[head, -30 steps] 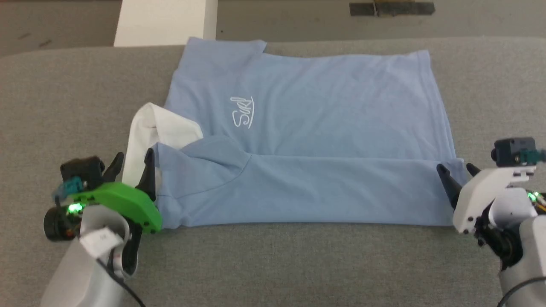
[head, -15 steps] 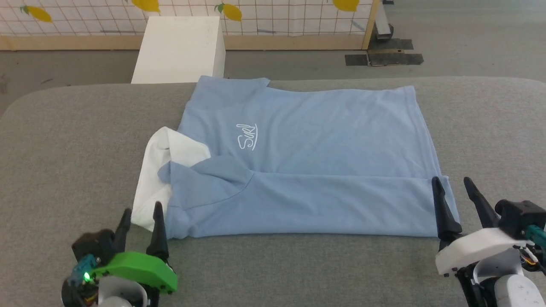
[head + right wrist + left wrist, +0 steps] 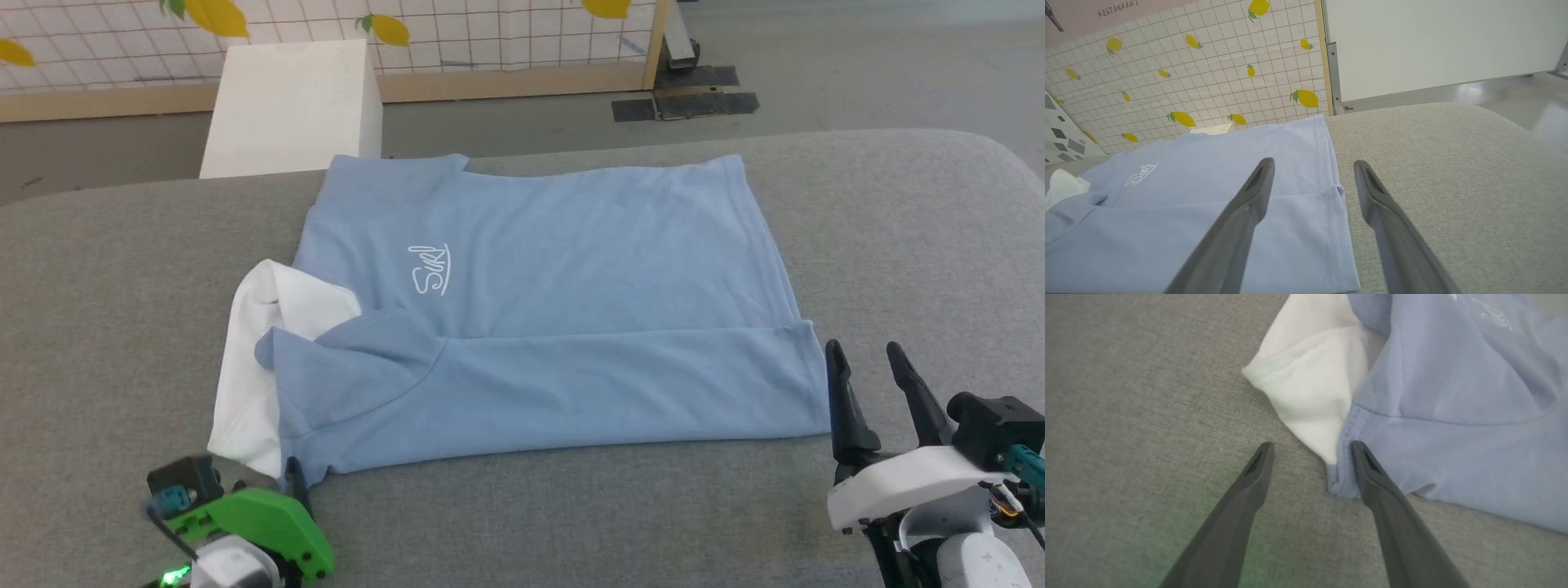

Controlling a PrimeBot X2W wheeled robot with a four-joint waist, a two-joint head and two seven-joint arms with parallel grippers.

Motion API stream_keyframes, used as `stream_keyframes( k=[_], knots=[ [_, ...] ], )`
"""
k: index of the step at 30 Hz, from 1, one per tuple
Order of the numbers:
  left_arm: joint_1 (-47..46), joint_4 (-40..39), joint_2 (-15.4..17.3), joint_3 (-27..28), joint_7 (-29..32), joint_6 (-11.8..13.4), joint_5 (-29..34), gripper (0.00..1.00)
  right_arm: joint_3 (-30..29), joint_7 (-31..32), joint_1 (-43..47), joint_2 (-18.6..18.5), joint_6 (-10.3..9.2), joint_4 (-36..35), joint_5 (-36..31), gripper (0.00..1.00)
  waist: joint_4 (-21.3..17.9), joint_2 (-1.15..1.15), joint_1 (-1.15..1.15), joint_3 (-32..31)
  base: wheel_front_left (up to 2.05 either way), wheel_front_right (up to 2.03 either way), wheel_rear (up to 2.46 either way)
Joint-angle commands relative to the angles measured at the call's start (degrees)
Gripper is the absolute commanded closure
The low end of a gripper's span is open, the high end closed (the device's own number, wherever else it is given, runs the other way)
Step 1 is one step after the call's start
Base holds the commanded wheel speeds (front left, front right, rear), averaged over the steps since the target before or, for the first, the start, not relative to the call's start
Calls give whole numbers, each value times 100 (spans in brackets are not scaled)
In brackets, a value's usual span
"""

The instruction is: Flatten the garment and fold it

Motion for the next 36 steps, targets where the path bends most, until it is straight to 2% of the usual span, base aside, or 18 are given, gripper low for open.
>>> stream_keyframes(
  k=[1,5,6,7,8,14,18,19,25,30,31,32,33,34,36],
  knots=[
    [-128,65,12,16,203,85,-86,0,17,-19,29,12,-9,5,32,0,-83,0,0,59,0,0,0],
    [-227,113,65,-91,939,56,-295,0,48,-1,6,13,-9,1,80,0,-179,0,0,119,0,0,0],
    [-231,109,94,-136,1140,28,-344,5,54,3,6,13,-9,1,86,0,-199,0,0,131,0,0,0],
    [-235,91,119,-161,1261,7,-374,56,58,6,9,13,-9,2,94,0,-211,0,0,138,0,0,0],
    [-243,36,159,-175,1310,-15,-375,100,67,5,11,13,-9,1,98,0,-224,0,0,148,0,0,0],
    [-213,-191,242,-164,1181,-48,-330,100,11,25,17,13,-9,28,-9,0,-190,0,0,167,0,0,0],
    [-224,-283,216,-223,1067,-108,-295,100,-142,265,-57,13,-9,140,-123,0,-60,0,0,159,0,0,0],
    [-268,-308,198,-267,953,-176,-261,100,-298,987,-195,13,-9,410,-154,0,51,0,0,168,0,0,0],
    [-394,-335,175,-373,762,-310,-178,100,-611,2810,-528,13,-9,800,-190,0,276,0,0,243,0,0,0],
    [-519,-316,152,-468,661,-414,-124,100,-759,4064,-742,14,-9,813,-431,0,414,0,0,357,0,0,0],
    [-541,-305,142,-484,635,-436,-118,100,-794,4365,-769,14,-9,819,-475,20,436,0,0,374,0,0,0],
    [-556,-293,135,-495,614,-452,-116,100,-817,4571,-786,14,-9,799,-492,54,452,0,0,382,0,0,0],
    [-572,-278,127,-510,580,-474,-108,100,-854,4762,-806,14,-9,748,-485,81,471,0,0,383,0,0,0],
    [-583,-270,122,-524,539,-501,-98,100,-881,4854,-820,14,-9,686,-475,96,486,0,0,378,0,0,0],
    [-591,-236,117,-555,435,-550,-65,100,-903,4989,-803,14,-9,559,-441,100,512,0,0,337,0,0,0]
  ],
)
